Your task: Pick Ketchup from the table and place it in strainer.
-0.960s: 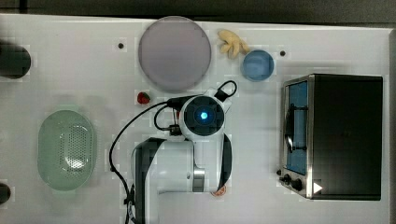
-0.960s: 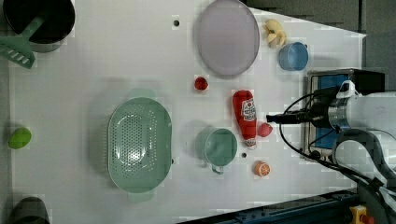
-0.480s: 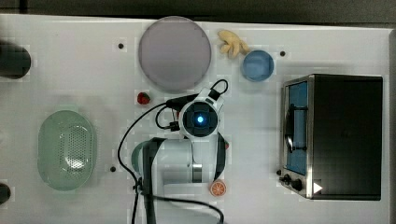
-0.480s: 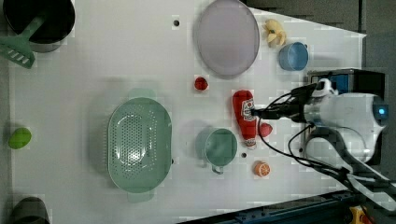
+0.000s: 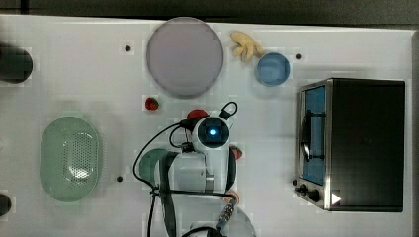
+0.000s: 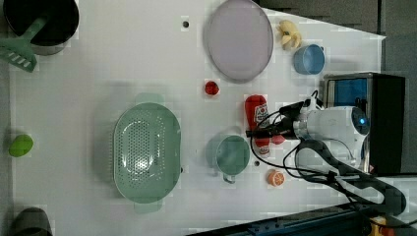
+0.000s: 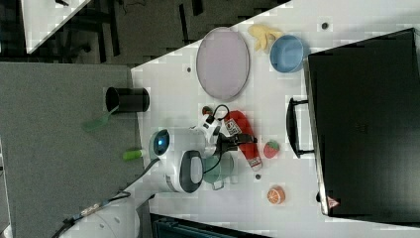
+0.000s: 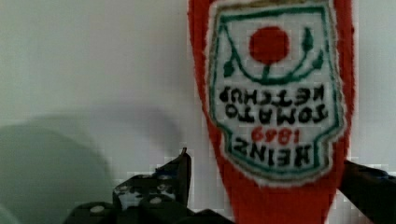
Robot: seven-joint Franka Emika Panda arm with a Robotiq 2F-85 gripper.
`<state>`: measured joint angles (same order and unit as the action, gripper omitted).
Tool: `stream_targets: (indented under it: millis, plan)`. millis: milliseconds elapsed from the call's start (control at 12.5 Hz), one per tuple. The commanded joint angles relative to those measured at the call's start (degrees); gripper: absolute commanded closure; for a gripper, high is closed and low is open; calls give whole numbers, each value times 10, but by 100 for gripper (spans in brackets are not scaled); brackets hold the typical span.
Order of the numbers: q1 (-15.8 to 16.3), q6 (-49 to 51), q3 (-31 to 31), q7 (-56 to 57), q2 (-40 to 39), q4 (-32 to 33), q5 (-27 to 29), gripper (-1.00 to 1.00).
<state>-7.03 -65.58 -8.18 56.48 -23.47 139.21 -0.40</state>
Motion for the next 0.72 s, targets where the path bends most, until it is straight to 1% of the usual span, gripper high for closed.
stream_targets:
  millis: [80,160,240,480,720]
  plan:
    - [-1,-22,3,18,13,-14,-1,-68]
    - [-1,-23,3,18,13,-14,-1,-42]
    - [-1,-22,3,17,15,-16,-1,-21]
    - [-1,-15,3,17,41,-17,-1,-21]
    - [-1,43,2,17,109,-18,-1,-21]
